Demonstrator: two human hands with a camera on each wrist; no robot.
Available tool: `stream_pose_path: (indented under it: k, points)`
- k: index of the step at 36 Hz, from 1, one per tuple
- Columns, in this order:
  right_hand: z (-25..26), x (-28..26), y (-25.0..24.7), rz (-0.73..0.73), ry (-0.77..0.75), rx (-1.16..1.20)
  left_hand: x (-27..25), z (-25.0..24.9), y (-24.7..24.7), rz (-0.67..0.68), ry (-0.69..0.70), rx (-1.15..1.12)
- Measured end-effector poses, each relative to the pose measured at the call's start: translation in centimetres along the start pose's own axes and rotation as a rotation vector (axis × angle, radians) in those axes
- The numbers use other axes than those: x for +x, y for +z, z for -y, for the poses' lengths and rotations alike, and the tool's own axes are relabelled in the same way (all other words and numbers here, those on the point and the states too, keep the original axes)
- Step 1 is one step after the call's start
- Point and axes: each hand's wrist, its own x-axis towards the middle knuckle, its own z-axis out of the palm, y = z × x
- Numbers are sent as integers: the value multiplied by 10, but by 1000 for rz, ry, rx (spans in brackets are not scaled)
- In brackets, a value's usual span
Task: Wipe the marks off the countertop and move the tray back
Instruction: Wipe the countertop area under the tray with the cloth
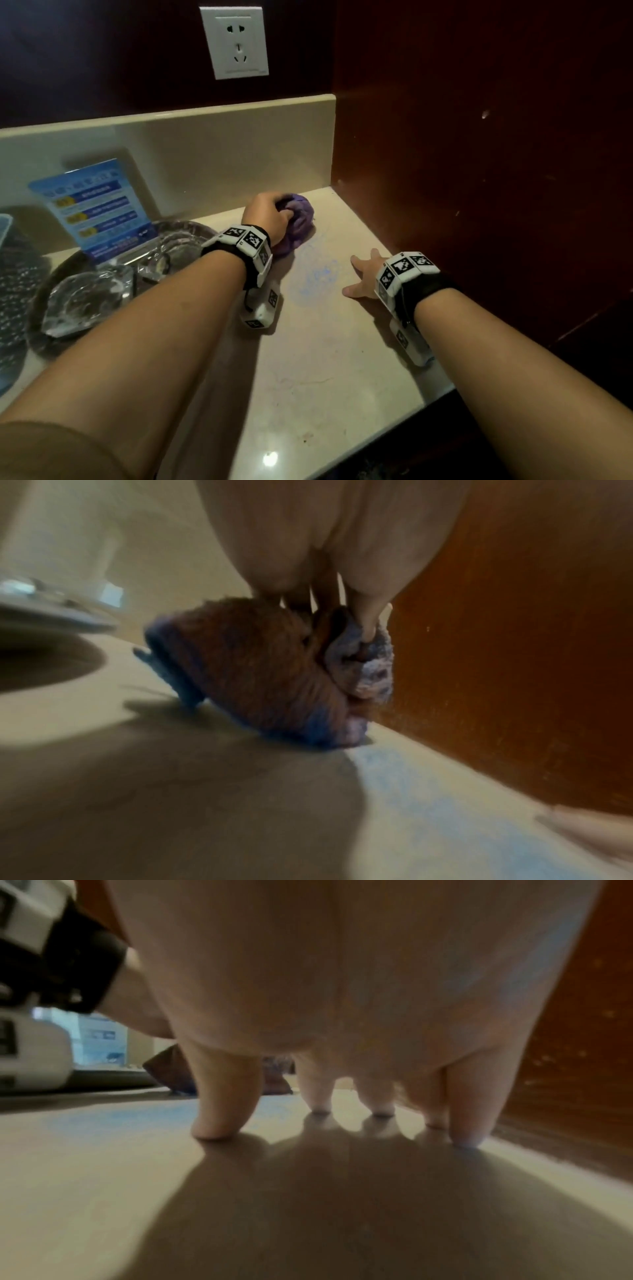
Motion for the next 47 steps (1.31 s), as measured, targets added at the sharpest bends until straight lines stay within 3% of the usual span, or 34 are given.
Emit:
stream_pose_path:
  k: [4, 11, 16, 29, 47]
  points:
    - [-2, 3, 3, -2, 2, 5, 10, 7, 11, 125, 63, 206]
    - [-2, 6, 6, -7, -4, 22, 18, 4, 23, 464, -5, 431]
    - [-2, 4, 4, 7, -2, 26, 21, 0, 29, 558, 9, 527]
    - [-3, 0, 4, -8, -10, -1, -12, -14, 30, 646, 106, 506]
    - [-18, -34, 29, -54, -64, -24, -98, -33, 20, 692, 42, 389]
